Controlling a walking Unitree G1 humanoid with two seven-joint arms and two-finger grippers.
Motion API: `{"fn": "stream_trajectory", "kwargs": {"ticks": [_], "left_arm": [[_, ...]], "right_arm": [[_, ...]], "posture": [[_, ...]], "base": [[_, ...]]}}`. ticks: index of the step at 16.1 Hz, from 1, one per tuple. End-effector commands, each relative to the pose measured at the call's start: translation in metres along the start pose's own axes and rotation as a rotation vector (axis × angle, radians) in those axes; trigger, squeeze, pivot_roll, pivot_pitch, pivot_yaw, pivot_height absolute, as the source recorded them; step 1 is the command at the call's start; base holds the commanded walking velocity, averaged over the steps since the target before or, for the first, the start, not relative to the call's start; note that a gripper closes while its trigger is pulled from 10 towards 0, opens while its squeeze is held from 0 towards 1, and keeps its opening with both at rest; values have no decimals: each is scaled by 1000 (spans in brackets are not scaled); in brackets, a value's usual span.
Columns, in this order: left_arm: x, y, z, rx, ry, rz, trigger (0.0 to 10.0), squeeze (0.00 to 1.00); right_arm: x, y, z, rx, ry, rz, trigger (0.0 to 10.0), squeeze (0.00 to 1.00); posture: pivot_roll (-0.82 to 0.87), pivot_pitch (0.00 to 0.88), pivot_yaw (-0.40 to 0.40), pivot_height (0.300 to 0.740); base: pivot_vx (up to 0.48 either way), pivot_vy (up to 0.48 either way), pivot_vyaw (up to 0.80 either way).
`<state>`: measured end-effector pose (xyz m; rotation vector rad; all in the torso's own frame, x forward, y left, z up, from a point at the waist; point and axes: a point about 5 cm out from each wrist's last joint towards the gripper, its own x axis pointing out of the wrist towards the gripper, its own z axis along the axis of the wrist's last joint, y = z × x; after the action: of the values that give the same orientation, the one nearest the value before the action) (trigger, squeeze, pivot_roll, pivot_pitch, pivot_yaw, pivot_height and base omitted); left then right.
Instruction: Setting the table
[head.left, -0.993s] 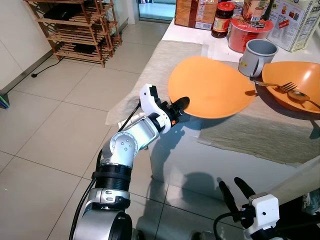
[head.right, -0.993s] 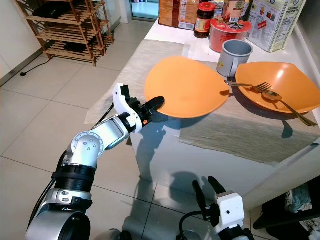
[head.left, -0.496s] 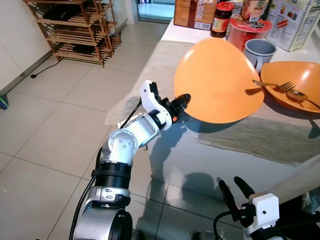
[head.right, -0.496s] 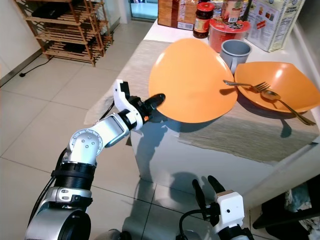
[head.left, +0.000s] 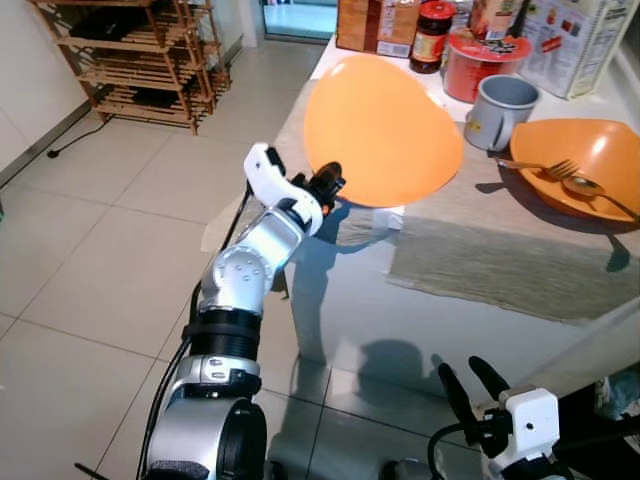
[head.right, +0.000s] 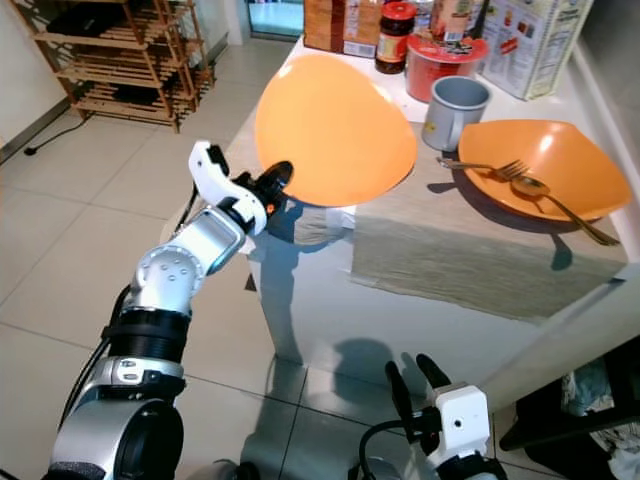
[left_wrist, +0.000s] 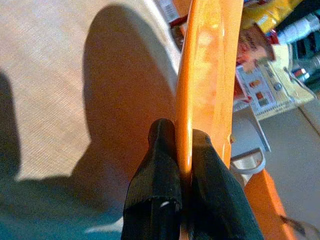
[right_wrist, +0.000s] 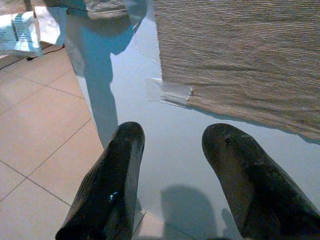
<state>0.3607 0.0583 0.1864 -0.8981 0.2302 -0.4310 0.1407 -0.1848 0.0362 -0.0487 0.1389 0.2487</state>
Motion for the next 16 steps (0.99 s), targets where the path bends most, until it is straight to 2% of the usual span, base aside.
{"fn": "stream_trajectory", "kwargs": {"ticks": [1,4,5,7,9,11,13,14,16], "left_arm": [[5,-10,-13,57,26,8,0,0],[3,-14,5,128,-62,-25,0,0],[0,-21,21,202,-133,-58,0,0],[-3,-24,33,277,-187,-77,0,0],[-5,-24,38,312,-207,-80,0,0],[-8,-21,45,368,-244,-73,0,0],[-12,-15,55,469,-286,-43,0,0],[-16,-8,69,531,-331,-1,0,0],[-19,-2,81,583,-356,24,0,0]], "right_arm": [[-2,-1,2,0,3,4,10000,0],[-2,-1,2,2,2,4,10000,0],[-1,-2,2,5,2,5,10000,0],[-1,-3,1,6,2,8,10000,0],[0,-3,1,8,2,8,10000,0],[0,-4,0,11,4,8,10000,0],[1,-4,0,11,5,8,10000,0],[2,-5,-1,11,6,9,10000,0],[2,-5,-2,9,7,9,10000,0]], "posture": [[-178,108,65,740],[-167,110,63,740],[-158,107,61,740],[-151,104,57,740],[-149,102,56,740],[-143,94,54,740],[-138,88,53,740],[-130,78,50,740],[-119,71,50,740]], "base": [[0,0,0],[0,0,0],[0,0,0],[0,0,0],[0,0,0],[0,0,0],[0,0,0],[0,0,0],[0,0,0]]}}
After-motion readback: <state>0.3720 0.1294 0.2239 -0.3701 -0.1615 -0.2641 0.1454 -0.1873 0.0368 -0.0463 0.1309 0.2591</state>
